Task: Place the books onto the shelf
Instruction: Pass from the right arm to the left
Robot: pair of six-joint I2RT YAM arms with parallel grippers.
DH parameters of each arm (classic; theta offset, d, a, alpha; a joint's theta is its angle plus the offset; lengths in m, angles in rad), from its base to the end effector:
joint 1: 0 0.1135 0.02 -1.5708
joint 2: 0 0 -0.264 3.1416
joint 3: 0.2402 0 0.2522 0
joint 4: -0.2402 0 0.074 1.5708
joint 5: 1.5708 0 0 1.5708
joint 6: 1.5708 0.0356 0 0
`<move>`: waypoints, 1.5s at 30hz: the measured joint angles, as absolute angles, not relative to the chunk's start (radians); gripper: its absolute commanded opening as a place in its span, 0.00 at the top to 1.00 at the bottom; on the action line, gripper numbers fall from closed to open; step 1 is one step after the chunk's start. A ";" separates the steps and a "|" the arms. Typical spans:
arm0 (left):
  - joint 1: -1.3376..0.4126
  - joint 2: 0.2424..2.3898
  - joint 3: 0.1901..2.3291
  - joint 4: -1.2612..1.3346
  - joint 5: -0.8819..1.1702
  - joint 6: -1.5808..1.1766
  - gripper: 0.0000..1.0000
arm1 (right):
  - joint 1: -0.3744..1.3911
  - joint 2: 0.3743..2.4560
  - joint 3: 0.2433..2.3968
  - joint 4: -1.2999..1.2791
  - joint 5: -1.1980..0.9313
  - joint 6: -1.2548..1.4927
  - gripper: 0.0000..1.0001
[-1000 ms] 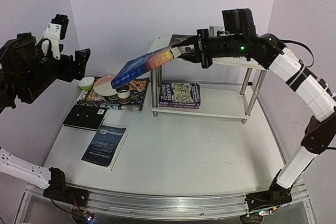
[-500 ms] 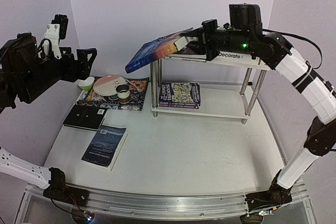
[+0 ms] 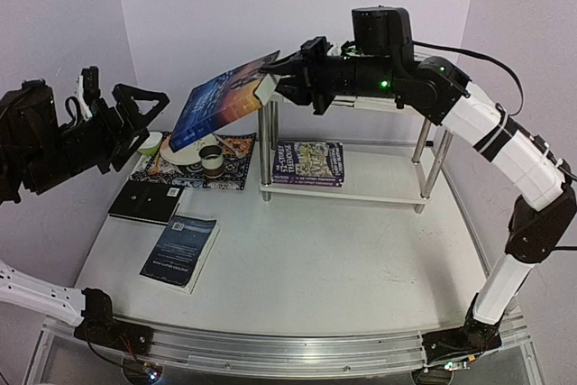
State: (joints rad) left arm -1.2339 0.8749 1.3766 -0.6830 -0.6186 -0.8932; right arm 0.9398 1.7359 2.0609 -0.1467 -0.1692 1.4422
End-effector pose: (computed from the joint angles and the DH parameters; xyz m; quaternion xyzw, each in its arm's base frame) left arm 0.0651 -0.1234 0.4680 -0.0680 0.7542 -0.4194 0.5006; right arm 0.2215 0.3134 0.5283 0.0961 0.6351 0.7301 0.2331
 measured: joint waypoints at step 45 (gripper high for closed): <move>-1.244 0.818 0.985 -0.211 -0.653 -1.829 1.00 | 1.079 1.650 1.660 0.275 -0.044 1.449 0.93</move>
